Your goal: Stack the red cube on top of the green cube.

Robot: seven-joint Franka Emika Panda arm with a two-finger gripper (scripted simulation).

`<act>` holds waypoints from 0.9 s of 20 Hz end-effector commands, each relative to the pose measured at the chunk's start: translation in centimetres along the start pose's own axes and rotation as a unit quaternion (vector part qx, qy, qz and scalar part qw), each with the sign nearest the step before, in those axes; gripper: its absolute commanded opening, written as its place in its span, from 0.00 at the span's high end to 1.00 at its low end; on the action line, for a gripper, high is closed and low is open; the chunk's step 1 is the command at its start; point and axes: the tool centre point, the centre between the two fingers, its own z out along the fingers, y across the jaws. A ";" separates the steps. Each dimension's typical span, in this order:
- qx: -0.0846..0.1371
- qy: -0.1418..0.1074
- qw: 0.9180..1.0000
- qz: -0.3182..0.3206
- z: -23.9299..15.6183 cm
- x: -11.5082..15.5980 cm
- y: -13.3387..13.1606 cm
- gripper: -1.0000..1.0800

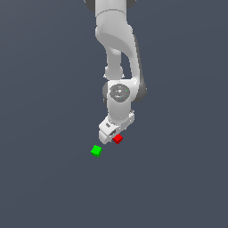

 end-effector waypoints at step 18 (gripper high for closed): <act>0.000 0.000 1.000 -0.004 5.0 0.0 0.0 1.00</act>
